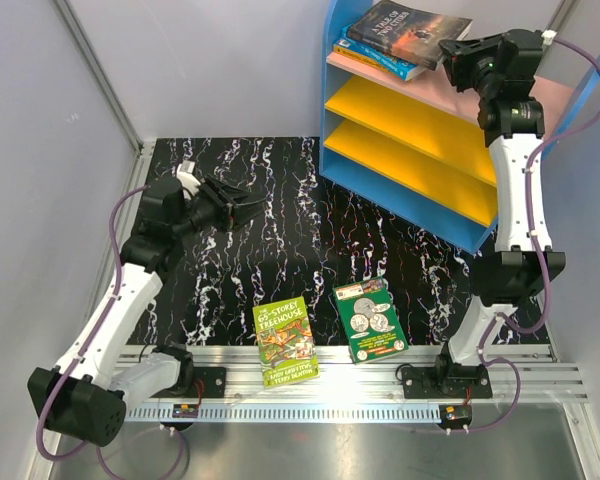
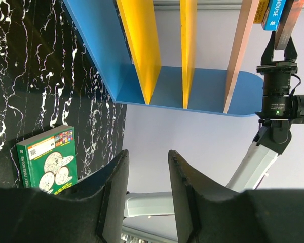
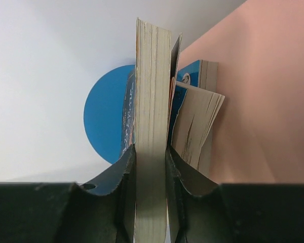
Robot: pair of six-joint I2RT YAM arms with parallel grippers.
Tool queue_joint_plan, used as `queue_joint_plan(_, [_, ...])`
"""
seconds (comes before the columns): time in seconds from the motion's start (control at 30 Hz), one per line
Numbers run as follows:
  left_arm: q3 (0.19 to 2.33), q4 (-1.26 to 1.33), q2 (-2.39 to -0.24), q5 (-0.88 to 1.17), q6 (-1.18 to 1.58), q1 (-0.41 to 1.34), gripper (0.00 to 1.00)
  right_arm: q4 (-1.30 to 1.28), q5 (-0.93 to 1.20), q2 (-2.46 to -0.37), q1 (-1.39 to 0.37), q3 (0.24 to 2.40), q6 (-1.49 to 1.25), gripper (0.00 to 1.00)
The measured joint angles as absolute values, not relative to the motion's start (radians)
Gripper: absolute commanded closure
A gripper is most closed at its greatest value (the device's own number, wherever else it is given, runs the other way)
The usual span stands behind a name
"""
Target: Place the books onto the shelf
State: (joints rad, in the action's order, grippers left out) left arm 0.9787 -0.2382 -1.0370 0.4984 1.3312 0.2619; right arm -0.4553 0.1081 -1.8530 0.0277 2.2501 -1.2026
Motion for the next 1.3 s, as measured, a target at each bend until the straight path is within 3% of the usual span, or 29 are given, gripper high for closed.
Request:
queue_joint_plan(0.3, [0.939,-0.238,-1.032,0.514,1.332,0.226,0.61,-0.459,0.081,-1.893,-0.014,2.265,-1.24,1.0])
queue_joint_plan(0.4, [0.919,-0.24,-1.019,0.517,1.332,0.215,0.61,-0.453,0.076,-1.894,-0.014,2.26,-1.25,0.73])
queue_joint_plan(0.43, [0.914,-0.239,-1.016,0.519,1.332,0.214,0.61,-0.453,0.073,-1.896,-0.015,2.262,-1.254,0.53])
queue_joint_plan(0.5, [0.909,-0.238,-1.015,0.521,1.333,0.211,0.62,-0.453,0.073,-1.911,-0.017,2.287,-1.269,0.43])
queue_joint_plan(0.53, [0.907,-0.239,-1.015,0.521,1.333,0.211,0.61,-0.451,0.072,-1.924,-0.018,2.316,-1.269,0.32])
queue_joint_plan(0.77, [0.907,-0.237,-1.016,0.525,1.336,0.21,0.61,-0.451,0.068,-1.945,-0.022,2.383,-1.256,0.0])
queue_joint_plan(1.2, [0.907,-0.26,-1.016,0.528,1.333,0.21,0.62,-0.777,-0.037,-1.904,0.025,2.449,-1.111,0.0])
queue_joint_plan(1.27, [0.907,-0.268,-1.016,0.528,1.332,0.21,0.63,-0.797,-0.035,-1.895,0.043,2.439,-1.099,0.21])
queue_joint_plan(1.3, [0.907,-0.272,-1.016,0.528,1.332,0.21,0.63,-0.802,-0.036,-1.888,0.05,2.425,-1.091,0.36])
